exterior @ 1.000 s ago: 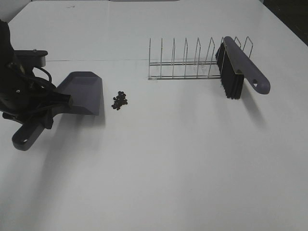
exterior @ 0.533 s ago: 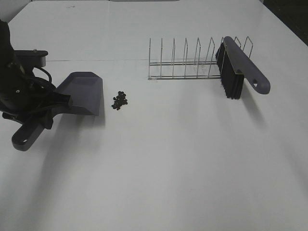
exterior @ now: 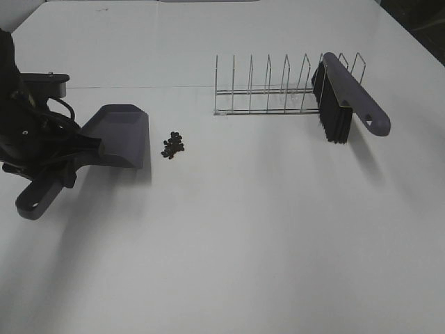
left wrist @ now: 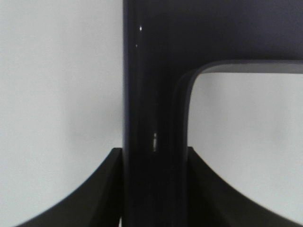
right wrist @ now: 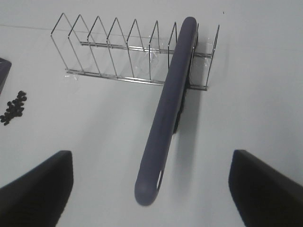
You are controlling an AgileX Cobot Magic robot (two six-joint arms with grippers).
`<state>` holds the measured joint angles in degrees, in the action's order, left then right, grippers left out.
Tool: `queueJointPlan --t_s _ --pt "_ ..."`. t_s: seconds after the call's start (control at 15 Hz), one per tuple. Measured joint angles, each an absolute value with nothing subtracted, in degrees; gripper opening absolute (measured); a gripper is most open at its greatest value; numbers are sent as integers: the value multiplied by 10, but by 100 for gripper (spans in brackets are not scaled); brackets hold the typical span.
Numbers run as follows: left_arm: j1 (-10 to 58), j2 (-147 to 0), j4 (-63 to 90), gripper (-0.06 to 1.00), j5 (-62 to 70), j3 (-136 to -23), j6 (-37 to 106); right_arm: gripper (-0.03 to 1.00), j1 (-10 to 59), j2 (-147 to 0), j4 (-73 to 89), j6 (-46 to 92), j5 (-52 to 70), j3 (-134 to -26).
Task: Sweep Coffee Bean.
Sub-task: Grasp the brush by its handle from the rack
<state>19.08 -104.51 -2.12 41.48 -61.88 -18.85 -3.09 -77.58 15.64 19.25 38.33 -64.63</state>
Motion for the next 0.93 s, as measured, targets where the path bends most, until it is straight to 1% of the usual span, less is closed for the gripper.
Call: queueJointPlan --t_s 0.4,0.6,0.73,0.8,0.93 --pt "191 -1045 -21 32 427 -619 -189 75 -31 -1002 156 153 507 -898" --pt "191 -1044 -19 32 427 -619 -189 71 -28 -1083 136 112 550 -981" --pt "191 -1044 -17 32 427 -619 -189 71 -3 -1134 71 77 567 -1045" --pt "191 -1044 -15 32 429 -619 -189 69 26 -1185 4 57 601 -1109" --pt "191 -1044 -15 32 430 -619 -189 64 35 -1231 -7 49 626 -1168"
